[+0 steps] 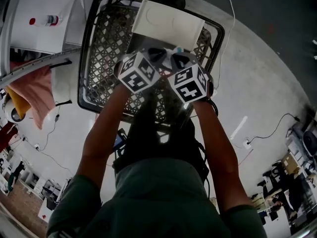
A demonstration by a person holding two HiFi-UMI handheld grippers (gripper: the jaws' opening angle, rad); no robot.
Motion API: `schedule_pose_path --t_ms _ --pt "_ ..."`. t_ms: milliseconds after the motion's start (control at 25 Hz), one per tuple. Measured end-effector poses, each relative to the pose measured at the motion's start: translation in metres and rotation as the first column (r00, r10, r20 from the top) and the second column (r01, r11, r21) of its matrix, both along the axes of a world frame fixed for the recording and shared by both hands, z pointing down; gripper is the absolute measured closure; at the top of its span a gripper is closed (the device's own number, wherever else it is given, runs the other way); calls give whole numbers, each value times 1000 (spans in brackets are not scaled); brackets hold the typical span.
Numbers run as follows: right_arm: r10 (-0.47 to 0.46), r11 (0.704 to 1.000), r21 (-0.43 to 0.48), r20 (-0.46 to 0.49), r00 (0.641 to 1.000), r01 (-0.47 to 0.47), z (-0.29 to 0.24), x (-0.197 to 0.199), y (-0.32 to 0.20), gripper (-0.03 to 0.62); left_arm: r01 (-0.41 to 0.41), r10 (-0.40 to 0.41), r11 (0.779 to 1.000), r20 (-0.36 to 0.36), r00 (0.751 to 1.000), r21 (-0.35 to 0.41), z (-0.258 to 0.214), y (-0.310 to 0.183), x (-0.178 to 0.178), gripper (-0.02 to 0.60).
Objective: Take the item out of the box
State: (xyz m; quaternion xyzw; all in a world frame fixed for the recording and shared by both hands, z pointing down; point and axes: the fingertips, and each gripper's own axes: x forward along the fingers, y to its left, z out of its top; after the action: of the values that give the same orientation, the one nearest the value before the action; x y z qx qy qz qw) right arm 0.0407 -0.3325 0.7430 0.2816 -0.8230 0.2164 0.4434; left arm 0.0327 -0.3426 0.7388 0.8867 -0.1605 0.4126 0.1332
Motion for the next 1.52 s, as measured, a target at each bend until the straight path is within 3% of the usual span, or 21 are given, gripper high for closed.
schedule_pose_path --t_ms 320,680,1000,1520 --pt "21 998 64 33 999 -23 -47 -1 1 591 11 -10 998 -24 1000 65 -47 1 -1 578" --pt "28 978 205 101 994 -48 -139 -2 2 591 27 -13 978 -68 998 206 -140 3 -3 578" --pt "0 943 330 153 988 -51 -226 -13 13 591 45 -9 941 -109 994 336 -229 17 -15 578" --pt "-72 879 475 210 975 -37 -337 -19 39 590 82 2 858 -164 986 506 -343 41 -22 578"
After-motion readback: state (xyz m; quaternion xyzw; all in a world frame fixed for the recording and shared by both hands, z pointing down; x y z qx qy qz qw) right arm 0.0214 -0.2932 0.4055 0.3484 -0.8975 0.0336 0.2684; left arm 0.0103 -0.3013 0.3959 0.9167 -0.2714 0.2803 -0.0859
